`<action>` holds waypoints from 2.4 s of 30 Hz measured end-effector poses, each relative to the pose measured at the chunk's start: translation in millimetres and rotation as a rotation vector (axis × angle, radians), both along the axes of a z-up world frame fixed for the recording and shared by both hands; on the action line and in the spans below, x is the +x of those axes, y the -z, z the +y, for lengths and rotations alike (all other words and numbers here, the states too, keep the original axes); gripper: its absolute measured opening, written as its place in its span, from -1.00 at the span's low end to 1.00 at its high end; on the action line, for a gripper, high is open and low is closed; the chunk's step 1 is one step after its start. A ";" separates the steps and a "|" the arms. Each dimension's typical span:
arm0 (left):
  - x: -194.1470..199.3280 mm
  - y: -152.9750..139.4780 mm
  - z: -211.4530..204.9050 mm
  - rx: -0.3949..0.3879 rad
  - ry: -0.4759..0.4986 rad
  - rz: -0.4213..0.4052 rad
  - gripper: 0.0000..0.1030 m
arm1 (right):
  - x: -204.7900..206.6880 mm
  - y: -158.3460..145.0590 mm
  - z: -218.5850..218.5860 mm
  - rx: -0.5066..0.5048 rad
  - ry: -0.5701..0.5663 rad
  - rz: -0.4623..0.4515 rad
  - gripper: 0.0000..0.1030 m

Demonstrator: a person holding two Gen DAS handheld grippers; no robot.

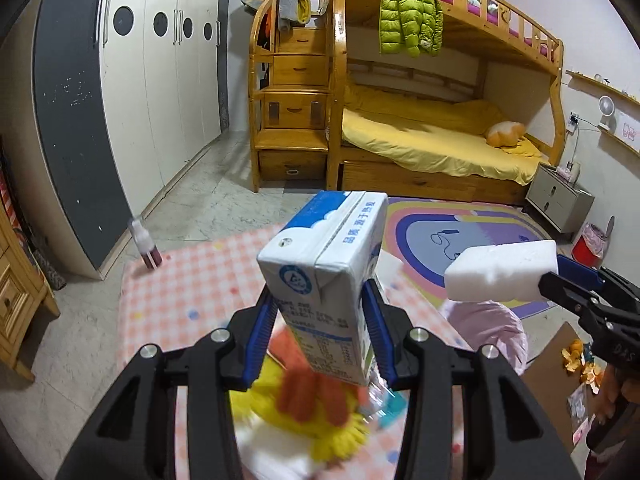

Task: Collect trash
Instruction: 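Carry foam block and milk carton to the bin and release both, then return both tools over the table toward the orange glove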

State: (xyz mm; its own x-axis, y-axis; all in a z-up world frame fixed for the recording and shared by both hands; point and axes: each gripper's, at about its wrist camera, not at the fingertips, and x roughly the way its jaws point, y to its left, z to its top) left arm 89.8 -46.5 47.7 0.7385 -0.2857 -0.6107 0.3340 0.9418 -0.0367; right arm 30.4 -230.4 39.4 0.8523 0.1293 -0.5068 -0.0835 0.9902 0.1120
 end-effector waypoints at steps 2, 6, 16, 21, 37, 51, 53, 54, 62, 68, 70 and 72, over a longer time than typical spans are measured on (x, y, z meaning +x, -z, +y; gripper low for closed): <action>-14.3 7.2 -6.8 -0.007 0.006 0.007 -0.18 | -9.8 4.5 -7.7 0.006 0.018 0.014 0.09; -38.8 22.5 -32.2 0.009 0.050 0.015 -0.18 | -31.0 16.4 -24.5 0.003 0.074 0.035 0.09; -64.1 49.1 -107.9 0.042 0.215 0.050 -0.18 | -72.3 46.0 -78.1 0.036 0.238 0.097 0.09; -59.8 59.0 -153.7 0.055 0.304 0.053 -0.18 | -83.3 60.5 -110.1 0.043 0.327 0.117 0.09; 1.2 96.0 -250.2 0.041 0.405 0.139 -0.17 | -46.1 109.4 -184.9 0.071 0.453 0.212 0.12; 19.8 97.8 -229.1 0.067 0.293 0.129 0.36 | -21.5 125.8 -190.4 0.107 0.420 0.264 0.41; 15.4 94.3 -217.1 0.078 0.264 0.120 0.36 | -29.2 116.7 -183.0 0.099 0.418 0.248 0.41; 12.0 92.0 -208.9 0.076 0.252 0.120 0.36 | -32.8 112.7 -180.1 0.096 0.417 0.239 0.41; -16.4 68.0 -146.8 0.068 0.158 0.099 0.39 | -60.1 72.8 -142.2 0.117 0.355 0.148 0.41; -39.5 59.5 -96.7 0.055 0.098 0.091 0.42 | -61.3 47.3 -93.5 0.086 0.233 0.108 0.41; -46.1 58.2 -77.7 0.046 0.069 0.092 0.43 | -60.3 42.9 -77.0 0.072 0.187 0.102 0.39; -52.0 58.2 -59.9 0.043 0.039 0.091 0.43 | -57.9 41.3 -60.1 0.059 0.147 0.101 0.28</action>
